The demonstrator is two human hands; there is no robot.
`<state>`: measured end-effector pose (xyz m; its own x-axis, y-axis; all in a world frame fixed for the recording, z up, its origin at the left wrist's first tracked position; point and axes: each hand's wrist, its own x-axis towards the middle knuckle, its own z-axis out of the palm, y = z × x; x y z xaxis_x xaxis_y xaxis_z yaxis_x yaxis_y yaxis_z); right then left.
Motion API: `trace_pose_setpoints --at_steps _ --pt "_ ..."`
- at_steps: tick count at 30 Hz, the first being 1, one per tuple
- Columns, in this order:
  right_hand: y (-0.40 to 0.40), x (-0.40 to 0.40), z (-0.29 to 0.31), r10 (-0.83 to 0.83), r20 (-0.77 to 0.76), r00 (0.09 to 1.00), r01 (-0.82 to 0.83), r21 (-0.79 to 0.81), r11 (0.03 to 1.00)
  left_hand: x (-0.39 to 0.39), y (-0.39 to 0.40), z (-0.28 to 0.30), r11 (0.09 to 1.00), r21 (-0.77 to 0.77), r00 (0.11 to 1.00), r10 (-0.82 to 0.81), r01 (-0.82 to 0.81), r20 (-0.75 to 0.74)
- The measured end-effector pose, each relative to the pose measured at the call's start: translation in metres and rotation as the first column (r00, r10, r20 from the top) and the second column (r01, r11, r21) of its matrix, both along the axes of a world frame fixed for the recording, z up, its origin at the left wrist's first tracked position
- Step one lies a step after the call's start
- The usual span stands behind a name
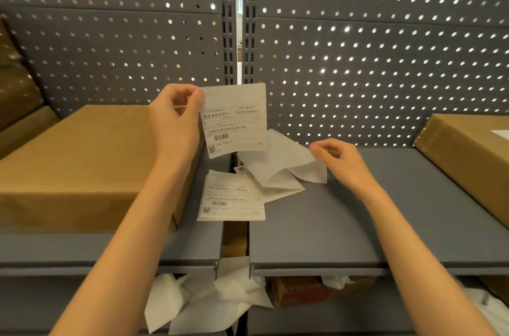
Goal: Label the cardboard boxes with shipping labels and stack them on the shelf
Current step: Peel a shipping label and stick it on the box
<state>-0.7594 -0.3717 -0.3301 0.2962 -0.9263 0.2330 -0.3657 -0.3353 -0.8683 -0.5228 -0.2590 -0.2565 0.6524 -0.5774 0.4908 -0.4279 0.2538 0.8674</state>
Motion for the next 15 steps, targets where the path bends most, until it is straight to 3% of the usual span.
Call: trace_pose_setpoints --at_steps 5,11,15 --pt "0.005 0.005 0.011 0.031 -0.019 0.999 -0.031 -0.031 0.999 -0.001 0.003 0.009 1.0 0.012 0.999 -0.024 0.024 -0.028" --pt "0.029 0.038 0.056 0.206 0.187 0.96 -0.185 -0.125 0.975 0.003 0.02 0.011 1.0 -0.011 1.0 0.003 -0.004 -0.011" --pt "0.049 0.075 0.077 0.303 0.23 0.925 -0.279 -0.128 0.952 0.016 0.035 0.016 0.999 -0.017 0.999 0.044 -0.044 -0.001"
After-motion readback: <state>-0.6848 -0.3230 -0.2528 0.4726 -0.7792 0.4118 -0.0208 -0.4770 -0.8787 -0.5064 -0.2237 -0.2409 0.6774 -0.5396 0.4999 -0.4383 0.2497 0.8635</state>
